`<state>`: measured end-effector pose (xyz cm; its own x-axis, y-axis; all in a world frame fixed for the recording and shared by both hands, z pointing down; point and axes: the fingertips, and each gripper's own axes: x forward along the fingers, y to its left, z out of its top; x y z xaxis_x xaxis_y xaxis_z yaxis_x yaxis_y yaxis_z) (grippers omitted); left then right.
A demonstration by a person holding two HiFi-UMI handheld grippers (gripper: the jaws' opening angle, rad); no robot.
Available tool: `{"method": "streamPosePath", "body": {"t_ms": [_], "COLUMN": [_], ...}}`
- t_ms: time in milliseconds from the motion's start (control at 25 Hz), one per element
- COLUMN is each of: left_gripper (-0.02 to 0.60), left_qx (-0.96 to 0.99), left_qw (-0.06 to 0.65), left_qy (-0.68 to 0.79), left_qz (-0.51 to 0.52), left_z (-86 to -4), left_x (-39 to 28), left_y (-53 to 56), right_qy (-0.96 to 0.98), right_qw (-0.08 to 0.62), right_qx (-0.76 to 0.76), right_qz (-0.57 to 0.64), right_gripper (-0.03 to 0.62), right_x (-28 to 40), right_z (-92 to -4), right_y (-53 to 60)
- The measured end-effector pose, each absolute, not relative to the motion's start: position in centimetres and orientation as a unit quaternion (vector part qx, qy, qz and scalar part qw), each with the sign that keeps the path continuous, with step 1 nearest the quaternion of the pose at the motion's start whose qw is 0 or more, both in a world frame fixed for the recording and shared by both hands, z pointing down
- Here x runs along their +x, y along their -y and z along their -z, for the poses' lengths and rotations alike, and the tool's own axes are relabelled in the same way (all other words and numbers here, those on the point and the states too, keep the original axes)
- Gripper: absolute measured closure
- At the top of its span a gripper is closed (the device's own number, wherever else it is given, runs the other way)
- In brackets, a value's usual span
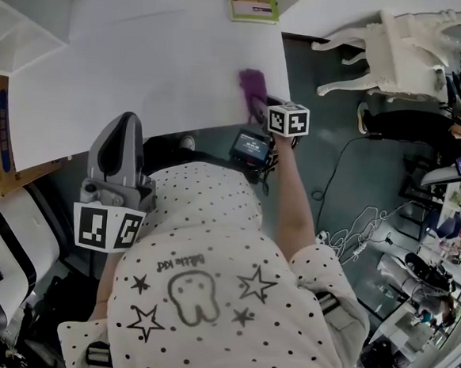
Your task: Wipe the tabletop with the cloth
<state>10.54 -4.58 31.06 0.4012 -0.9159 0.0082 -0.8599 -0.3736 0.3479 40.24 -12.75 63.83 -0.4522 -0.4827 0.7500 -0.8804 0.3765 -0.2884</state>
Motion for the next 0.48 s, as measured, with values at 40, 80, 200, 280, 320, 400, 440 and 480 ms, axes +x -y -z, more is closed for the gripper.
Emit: {"method": "streamPosePath", "body": {"t_ms": [40, 80, 200, 280, 320, 400, 440, 480], "left_gripper": [0.586, 0.586, 0.586, 0.586, 0.586, 0.586, 0.586, 0.586], "left_qx": [0.824, 0.824, 0.826, 0.827, 0.828, 0.829, 0.829, 0.829], "left_qw": [0.15, 0.15, 0.15, 0.151, 0.151, 0.15, 0.149, 0.149], "left_qy": [0.538, 0.538, 0.536, 0.534, 0.533, 0.532, 0.531, 0.531], "left_qz": [0.093, 0.093, 0.092, 0.091, 0.09, 0.09, 0.091, 0.09], "left_z": [-31.0, -31.0, -31.1, -31.2, -31.1, -31.0, -30.9, -30.9], "left_x": [10.6, 10.6, 10.7, 10.8, 10.9, 10.9, 10.9, 10.9], "left_y": [4.6, 4.7, 4.8, 4.9, 5.0, 5.1, 5.1, 5.2], "right_qy": [0.778, 0.776, 0.772, 0.771, 0.77, 0.769, 0.768, 0.769], "right_qw": [0.288, 0.288, 0.284, 0.285, 0.285, 0.284, 0.284, 0.285], "right_qx": [0.439, 0.441, 0.445, 0.449, 0.449, 0.449, 0.449, 0.449], "right_qz": [-0.346, -0.346, -0.353, -0.35, -0.351, -0.356, -0.356, -0.356], "right_gripper": [0.53, 0.53, 0.53, 0.53, 0.53, 0.53, 0.53, 0.53], "right_x": [40.5, 40.7, 41.3, 41.7, 41.8, 42.0, 42.1, 42.2], "right_z": [-63.8, -63.8, -64.0, -64.0, -64.0, -63.9, -63.9, -63.9], "right_y": [12.8, 12.9, 12.9, 13.0, 13.0, 12.9, 13.0, 13.0]}}
